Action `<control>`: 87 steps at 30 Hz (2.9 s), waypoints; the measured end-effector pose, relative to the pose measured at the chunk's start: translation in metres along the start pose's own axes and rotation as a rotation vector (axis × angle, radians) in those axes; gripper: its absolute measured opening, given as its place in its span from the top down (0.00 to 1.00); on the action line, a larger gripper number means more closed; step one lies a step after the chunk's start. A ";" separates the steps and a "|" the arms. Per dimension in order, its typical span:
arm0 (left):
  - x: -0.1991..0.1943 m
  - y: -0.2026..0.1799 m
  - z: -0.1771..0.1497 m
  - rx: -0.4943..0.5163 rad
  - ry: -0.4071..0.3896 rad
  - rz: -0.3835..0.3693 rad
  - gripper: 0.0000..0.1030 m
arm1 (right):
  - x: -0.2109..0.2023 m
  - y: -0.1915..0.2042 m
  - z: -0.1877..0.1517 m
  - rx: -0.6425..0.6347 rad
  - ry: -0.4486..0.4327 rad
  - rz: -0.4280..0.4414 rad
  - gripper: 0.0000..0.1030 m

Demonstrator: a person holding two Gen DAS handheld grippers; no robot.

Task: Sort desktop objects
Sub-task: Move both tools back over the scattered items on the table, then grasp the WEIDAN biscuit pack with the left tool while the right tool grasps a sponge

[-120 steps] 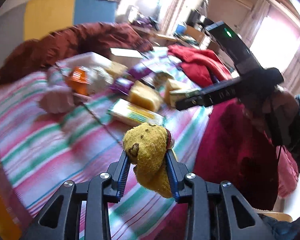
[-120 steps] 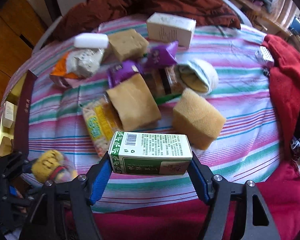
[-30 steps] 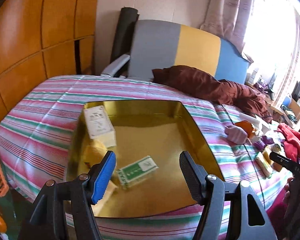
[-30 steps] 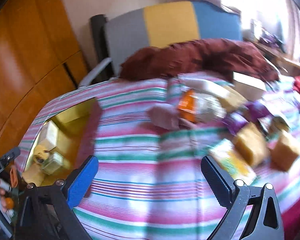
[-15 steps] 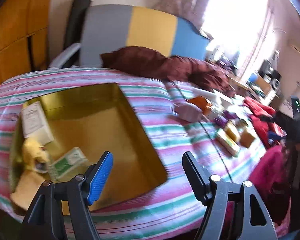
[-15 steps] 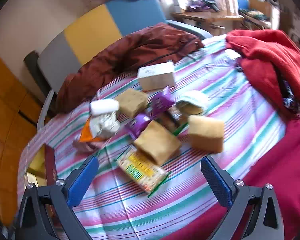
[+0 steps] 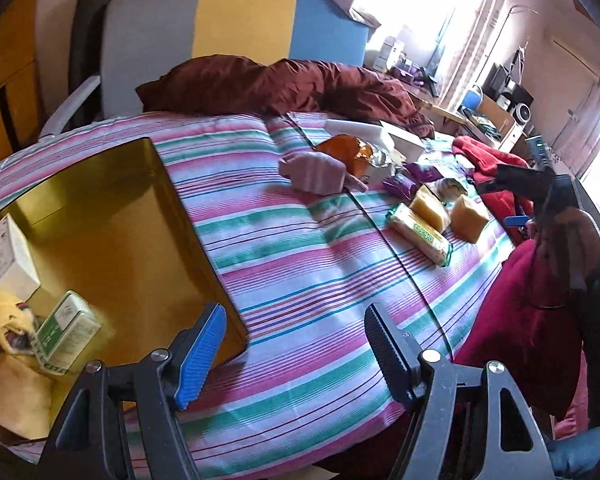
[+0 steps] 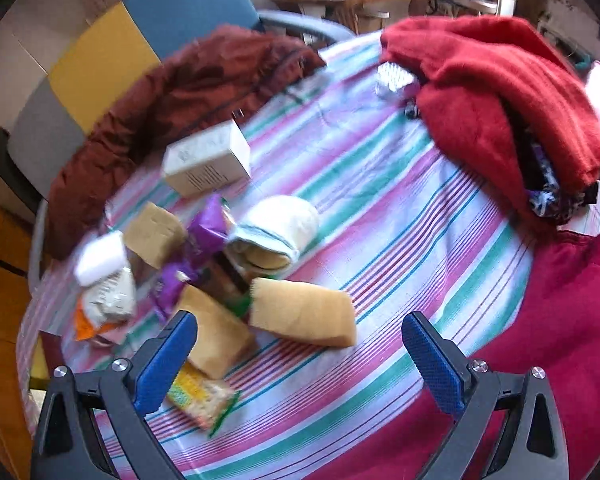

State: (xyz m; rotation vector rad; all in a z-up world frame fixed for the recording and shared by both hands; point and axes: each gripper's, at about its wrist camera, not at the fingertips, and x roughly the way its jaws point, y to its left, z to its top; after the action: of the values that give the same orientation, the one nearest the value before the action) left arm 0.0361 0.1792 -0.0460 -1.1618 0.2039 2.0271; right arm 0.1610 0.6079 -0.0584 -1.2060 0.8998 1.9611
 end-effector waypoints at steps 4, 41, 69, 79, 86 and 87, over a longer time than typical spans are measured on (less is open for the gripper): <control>0.014 -0.011 0.006 0.025 0.031 -0.018 0.29 | 0.018 -0.006 0.001 0.016 0.030 0.007 0.00; 0.165 -0.133 0.076 -0.076 0.337 -0.134 0.29 | -0.017 0.032 -0.004 -0.131 -0.111 0.234 0.38; 0.193 -0.161 0.073 0.215 0.293 0.037 0.37 | -0.027 0.030 -0.002 -0.153 -0.148 0.324 0.36; 0.163 -0.139 0.057 0.239 0.247 -0.014 0.51 | -0.025 0.034 -0.004 -0.180 -0.156 0.292 0.36; 0.102 -0.097 0.038 0.171 0.163 -0.050 0.51 | -0.040 0.056 -0.013 -0.296 -0.209 0.367 0.36; 0.090 -0.089 0.037 0.159 0.141 -0.052 0.51 | -0.042 0.061 -0.016 -0.319 -0.215 0.374 0.36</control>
State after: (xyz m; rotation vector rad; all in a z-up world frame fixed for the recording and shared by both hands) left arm 0.0476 0.3064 -0.0757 -1.1971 0.3936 1.8489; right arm 0.1341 0.5542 -0.0127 -1.0181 0.7605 2.5576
